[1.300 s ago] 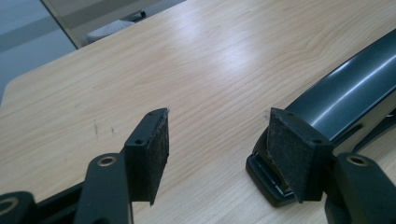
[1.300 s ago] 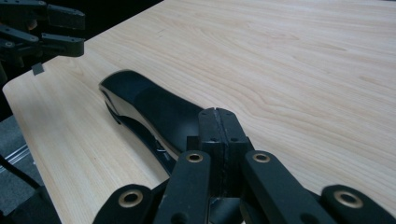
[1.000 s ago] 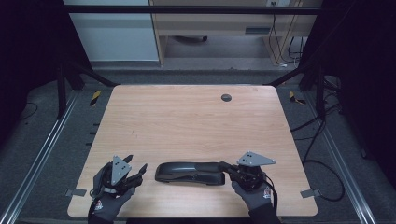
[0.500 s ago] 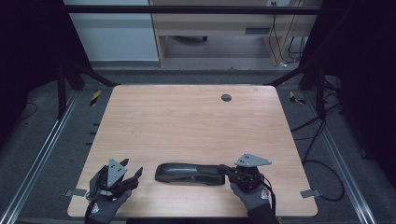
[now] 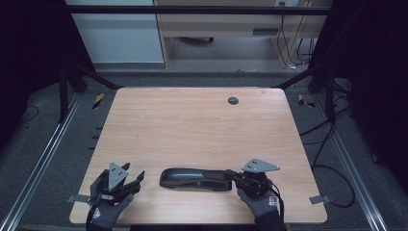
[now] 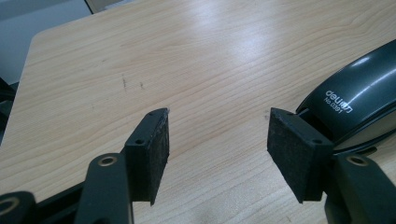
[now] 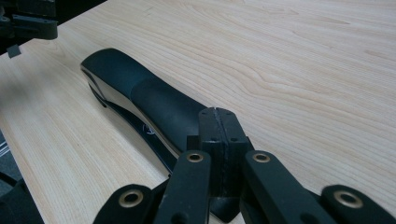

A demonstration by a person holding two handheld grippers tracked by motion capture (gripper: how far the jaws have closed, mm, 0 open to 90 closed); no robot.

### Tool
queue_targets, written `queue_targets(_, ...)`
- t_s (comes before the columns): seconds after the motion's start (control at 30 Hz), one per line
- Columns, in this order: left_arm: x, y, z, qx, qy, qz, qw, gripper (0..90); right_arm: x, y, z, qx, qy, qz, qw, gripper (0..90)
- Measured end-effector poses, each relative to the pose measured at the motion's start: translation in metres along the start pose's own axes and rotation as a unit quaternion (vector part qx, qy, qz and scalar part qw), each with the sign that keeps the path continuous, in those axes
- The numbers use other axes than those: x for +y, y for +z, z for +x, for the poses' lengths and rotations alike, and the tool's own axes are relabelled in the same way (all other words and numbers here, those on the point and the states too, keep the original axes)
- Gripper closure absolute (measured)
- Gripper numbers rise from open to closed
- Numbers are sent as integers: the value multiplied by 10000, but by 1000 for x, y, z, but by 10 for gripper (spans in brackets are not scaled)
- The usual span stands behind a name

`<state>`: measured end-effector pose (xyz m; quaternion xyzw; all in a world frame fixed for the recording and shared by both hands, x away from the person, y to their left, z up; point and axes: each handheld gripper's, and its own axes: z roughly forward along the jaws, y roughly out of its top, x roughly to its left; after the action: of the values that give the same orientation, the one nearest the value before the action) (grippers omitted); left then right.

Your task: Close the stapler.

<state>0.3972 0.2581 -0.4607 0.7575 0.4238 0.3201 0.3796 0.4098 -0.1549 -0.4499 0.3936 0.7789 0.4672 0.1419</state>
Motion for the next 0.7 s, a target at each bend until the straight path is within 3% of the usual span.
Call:
queue_targets(0.5, -1, 1, 2, 45, -7, 24, 10000, 389, 0, 1, 2, -81, -80, 119, 9999, 900)
queue_targets(0.7, -1, 2, 3, 47, -1, 39, 10000, 388, 3, -4, 1, 47, -46, -177, 9998, 900)
